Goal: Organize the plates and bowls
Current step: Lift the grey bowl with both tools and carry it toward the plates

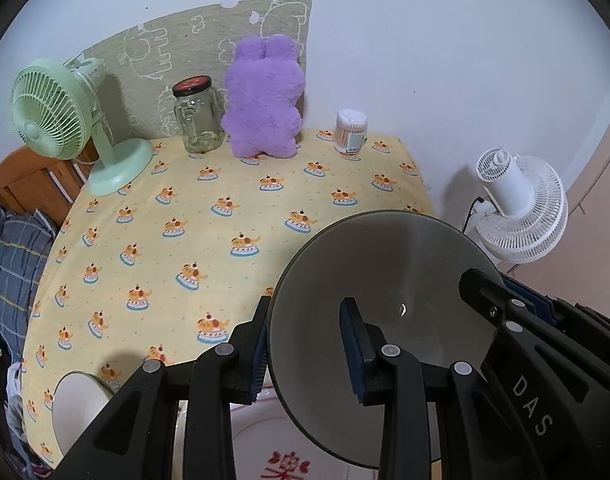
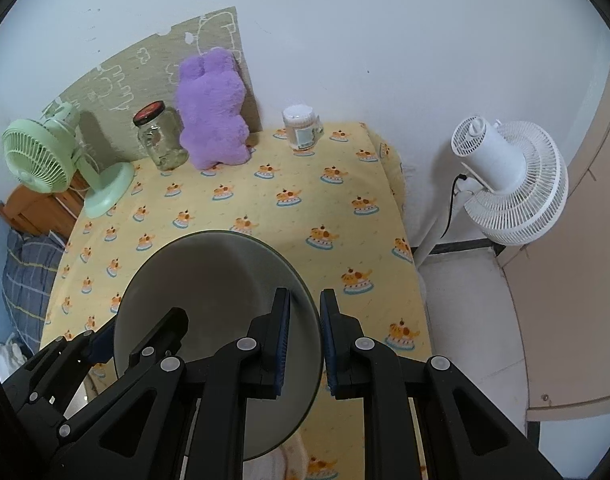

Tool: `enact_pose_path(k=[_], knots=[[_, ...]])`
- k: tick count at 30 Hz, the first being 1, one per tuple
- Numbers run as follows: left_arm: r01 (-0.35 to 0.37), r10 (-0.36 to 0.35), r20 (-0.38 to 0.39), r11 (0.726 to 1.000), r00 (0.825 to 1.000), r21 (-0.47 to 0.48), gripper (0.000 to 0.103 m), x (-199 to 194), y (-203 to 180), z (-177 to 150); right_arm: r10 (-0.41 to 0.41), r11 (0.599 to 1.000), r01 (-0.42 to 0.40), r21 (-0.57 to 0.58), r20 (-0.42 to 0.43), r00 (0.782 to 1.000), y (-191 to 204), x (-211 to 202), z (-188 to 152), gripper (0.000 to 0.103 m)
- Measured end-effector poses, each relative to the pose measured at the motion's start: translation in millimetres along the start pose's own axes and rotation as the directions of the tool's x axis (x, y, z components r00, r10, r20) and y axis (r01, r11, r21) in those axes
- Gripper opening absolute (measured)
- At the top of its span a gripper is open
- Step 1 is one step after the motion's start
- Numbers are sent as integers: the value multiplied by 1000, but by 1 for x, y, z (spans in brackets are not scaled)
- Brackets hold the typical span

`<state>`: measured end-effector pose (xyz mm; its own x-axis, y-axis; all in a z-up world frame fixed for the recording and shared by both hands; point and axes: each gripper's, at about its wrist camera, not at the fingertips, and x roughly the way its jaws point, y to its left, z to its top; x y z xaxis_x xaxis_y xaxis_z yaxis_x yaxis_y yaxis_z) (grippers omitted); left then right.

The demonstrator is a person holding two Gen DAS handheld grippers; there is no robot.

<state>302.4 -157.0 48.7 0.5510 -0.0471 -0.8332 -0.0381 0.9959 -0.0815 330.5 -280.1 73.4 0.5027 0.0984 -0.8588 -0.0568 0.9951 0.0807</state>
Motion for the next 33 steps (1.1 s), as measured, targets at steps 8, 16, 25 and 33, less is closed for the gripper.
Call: enact_pose_path(k=[8,16,25,33], knots=[[30,-29,-9,999,1000,23,31,-20,36,-17,-32,999,32,29,2,999,40,-19,-25,19],[30,-30,-4,999,1000,29,31,-40,81,-33,-35,999,35,35,6,999,88,-32,-47,19],[22,-22,-2,999,1000,25,31,-54,132,-52,-27,999,27,20,7,1000,144,-40,-68,19],[18,-18,-21,1000,1000,13,31,-57,176,-70,-19,1000,19,11,-12,1000,185,-35,-87,19]])
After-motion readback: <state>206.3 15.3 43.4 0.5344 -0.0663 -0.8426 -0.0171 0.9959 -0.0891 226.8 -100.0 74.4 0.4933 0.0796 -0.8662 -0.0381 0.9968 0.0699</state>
